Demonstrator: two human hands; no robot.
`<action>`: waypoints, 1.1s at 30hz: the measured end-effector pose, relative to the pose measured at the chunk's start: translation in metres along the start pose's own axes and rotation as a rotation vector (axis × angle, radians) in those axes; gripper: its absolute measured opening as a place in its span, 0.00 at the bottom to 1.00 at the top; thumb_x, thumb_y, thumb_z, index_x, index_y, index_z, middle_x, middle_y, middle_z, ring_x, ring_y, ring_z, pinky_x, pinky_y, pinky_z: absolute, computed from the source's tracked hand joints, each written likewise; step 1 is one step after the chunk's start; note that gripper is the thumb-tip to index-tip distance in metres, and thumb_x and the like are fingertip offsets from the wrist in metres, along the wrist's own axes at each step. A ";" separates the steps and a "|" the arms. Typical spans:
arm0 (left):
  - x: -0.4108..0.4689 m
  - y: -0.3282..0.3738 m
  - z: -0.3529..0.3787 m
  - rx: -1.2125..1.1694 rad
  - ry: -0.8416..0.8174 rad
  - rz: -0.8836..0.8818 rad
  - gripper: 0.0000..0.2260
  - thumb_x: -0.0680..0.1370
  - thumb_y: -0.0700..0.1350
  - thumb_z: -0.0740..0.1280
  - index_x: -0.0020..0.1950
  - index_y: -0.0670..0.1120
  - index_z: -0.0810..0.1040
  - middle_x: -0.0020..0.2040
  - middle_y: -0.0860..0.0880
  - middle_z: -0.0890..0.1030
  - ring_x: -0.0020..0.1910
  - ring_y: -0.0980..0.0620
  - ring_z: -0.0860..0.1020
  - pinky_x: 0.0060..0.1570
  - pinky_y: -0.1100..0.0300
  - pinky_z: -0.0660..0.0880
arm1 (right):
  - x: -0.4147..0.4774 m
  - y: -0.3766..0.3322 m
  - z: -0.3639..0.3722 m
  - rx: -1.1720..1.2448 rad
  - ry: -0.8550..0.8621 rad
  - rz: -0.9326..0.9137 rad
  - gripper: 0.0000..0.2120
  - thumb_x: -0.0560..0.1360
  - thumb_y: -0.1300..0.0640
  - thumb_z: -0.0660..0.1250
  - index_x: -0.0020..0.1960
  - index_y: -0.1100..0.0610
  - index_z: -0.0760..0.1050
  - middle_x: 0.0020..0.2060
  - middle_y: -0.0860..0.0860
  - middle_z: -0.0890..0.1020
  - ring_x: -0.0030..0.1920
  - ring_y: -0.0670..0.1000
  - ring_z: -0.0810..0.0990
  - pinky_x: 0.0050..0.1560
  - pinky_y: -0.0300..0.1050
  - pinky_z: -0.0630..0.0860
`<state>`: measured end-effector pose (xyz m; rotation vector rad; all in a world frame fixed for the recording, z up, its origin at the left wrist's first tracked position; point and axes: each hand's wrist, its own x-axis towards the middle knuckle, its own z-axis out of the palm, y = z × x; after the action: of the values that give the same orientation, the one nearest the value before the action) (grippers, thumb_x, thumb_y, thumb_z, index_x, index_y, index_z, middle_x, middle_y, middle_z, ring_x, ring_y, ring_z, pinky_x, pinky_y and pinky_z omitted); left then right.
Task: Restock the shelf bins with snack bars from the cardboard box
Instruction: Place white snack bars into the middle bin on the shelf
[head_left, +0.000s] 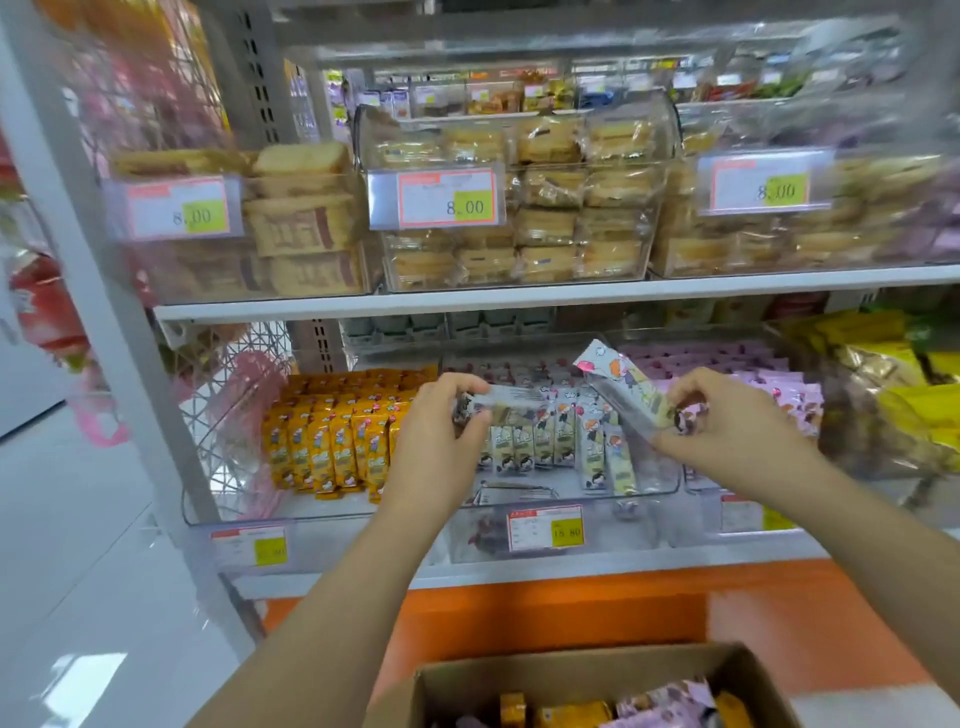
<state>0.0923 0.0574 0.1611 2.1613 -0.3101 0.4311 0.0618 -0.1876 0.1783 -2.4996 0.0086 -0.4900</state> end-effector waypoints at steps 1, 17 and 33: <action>0.000 0.003 0.004 -0.006 -0.019 -0.001 0.08 0.80 0.45 0.64 0.57 0.56 0.71 0.56 0.53 0.75 0.43 0.52 0.73 0.42 0.59 0.70 | -0.001 0.001 0.003 0.025 0.003 0.008 0.11 0.69 0.56 0.74 0.45 0.54 0.72 0.37 0.46 0.76 0.31 0.45 0.72 0.26 0.33 0.68; 0.057 -0.005 0.062 -0.126 -0.234 -0.161 0.26 0.78 0.44 0.67 0.73 0.56 0.63 0.61 0.53 0.72 0.52 0.49 0.79 0.53 0.50 0.78 | 0.065 -0.001 0.062 0.048 -0.278 -0.119 0.27 0.73 0.47 0.70 0.69 0.42 0.64 0.54 0.43 0.80 0.46 0.45 0.78 0.47 0.43 0.76; 0.097 -0.032 0.075 0.036 -0.365 -0.129 0.21 0.77 0.48 0.68 0.70 0.53 0.69 0.63 0.52 0.73 0.55 0.55 0.73 0.51 0.63 0.68 | 0.114 0.020 0.090 0.096 -0.334 -0.088 0.18 0.71 0.50 0.73 0.56 0.51 0.72 0.46 0.43 0.77 0.42 0.40 0.76 0.37 0.30 0.68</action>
<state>0.2064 0.0089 0.1364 2.2748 -0.3625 -0.0350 0.2014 -0.1676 0.1374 -2.4644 -0.2499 -0.1005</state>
